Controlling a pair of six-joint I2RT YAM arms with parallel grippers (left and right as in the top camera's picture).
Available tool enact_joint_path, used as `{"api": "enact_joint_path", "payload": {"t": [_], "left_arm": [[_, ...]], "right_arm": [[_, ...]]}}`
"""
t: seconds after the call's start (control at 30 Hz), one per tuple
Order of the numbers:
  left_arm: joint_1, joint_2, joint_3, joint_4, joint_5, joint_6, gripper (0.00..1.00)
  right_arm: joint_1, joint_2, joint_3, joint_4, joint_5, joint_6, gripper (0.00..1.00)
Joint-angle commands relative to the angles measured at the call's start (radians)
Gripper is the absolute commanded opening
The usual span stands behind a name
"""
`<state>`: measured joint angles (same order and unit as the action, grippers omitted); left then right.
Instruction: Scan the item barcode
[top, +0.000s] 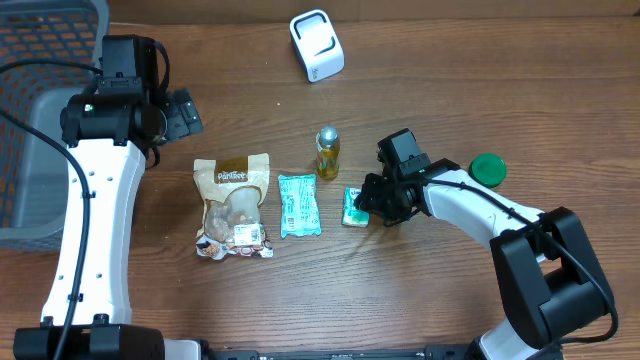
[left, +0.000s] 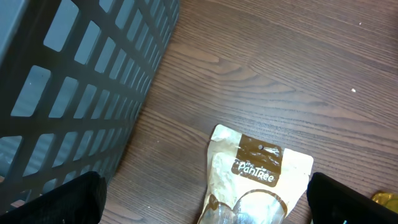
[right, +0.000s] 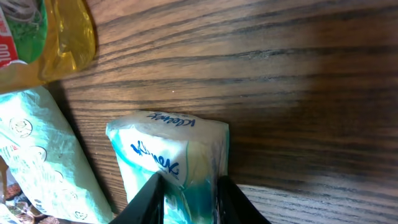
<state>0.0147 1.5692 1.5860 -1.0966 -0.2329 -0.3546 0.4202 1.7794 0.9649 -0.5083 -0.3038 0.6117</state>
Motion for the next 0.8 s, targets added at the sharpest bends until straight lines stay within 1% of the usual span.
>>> {"api": "enact_joint_path", "payload": {"t": [0.0,0.1,0.33,0.43,0.7,0.77], "left_arm": [[-0.002,-0.003,0.005,0.001,-0.010,0.026,1.00],[-0.002,-0.003,0.005,0.001,-0.010,0.026,1.00],[-0.002,-0.003,0.005,0.001,-0.010,0.026,0.99],[-0.002,-0.003,0.005,0.001,-0.010,0.026,1.00],[-0.002,-0.003,0.005,0.001,-0.010,0.026,1.00],[-0.002,-0.003,0.005,0.001,-0.010,0.026,1.00]], "right_arm": [[-0.001,0.016,-0.010,0.002,0.015,0.017,0.29],[-0.001,0.016,-0.010,0.002,0.014,0.017,0.30],[-0.001,0.016,-0.011,-0.023,0.016,0.017,0.28],[-0.001,0.017,-0.011,-0.023,0.024,0.017,0.22],[0.000,0.021,-0.011,-0.023,0.050,0.017,0.20],[-0.001,0.027,-0.011,-0.024,0.064,0.017,0.17]]}}
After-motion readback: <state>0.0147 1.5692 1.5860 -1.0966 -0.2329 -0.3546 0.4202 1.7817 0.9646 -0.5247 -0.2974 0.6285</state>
